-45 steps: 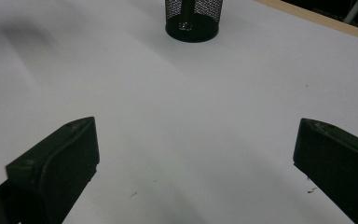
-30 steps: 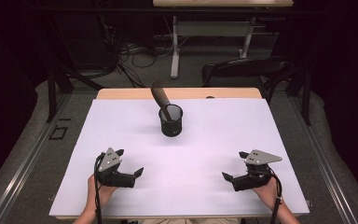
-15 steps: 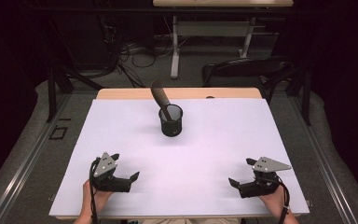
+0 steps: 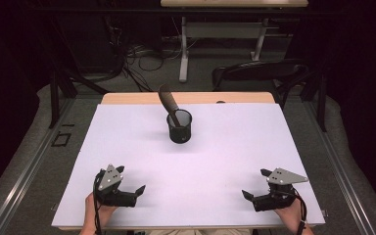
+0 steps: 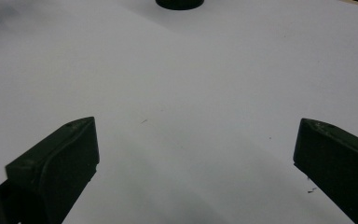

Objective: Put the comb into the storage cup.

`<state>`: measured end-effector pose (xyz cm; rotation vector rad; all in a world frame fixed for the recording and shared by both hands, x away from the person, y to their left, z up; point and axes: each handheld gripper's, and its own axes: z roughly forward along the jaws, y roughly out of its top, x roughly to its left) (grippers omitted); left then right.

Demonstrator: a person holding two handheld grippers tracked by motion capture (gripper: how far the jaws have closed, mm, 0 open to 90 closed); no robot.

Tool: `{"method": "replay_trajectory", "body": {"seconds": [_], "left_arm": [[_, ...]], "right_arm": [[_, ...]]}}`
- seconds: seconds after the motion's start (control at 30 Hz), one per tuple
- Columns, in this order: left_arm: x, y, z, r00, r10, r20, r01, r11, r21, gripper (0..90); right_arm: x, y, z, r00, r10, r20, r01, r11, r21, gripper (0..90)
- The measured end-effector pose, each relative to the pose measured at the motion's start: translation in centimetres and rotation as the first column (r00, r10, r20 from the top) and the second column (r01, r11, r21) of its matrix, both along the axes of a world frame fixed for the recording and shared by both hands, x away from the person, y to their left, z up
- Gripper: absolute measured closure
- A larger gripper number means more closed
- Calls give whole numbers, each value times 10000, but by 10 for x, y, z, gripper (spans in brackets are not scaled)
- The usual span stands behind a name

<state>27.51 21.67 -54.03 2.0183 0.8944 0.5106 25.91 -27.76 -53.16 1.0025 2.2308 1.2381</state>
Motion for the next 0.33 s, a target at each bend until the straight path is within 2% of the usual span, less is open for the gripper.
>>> {"method": "replay_trajectory", "body": {"seconds": [0.13,0.33], "left_arm": [[2,0,0,10000,-5,-52,5,10000,24,0],[2,2,1,9999,101,-24,-102,9998,-162,0]], "right_arm": [[0,-1,0,10000,14,-23,-14,10000,-14,0],[1,-1,1,10000,47,54,-47,10000,-54,0]]}}
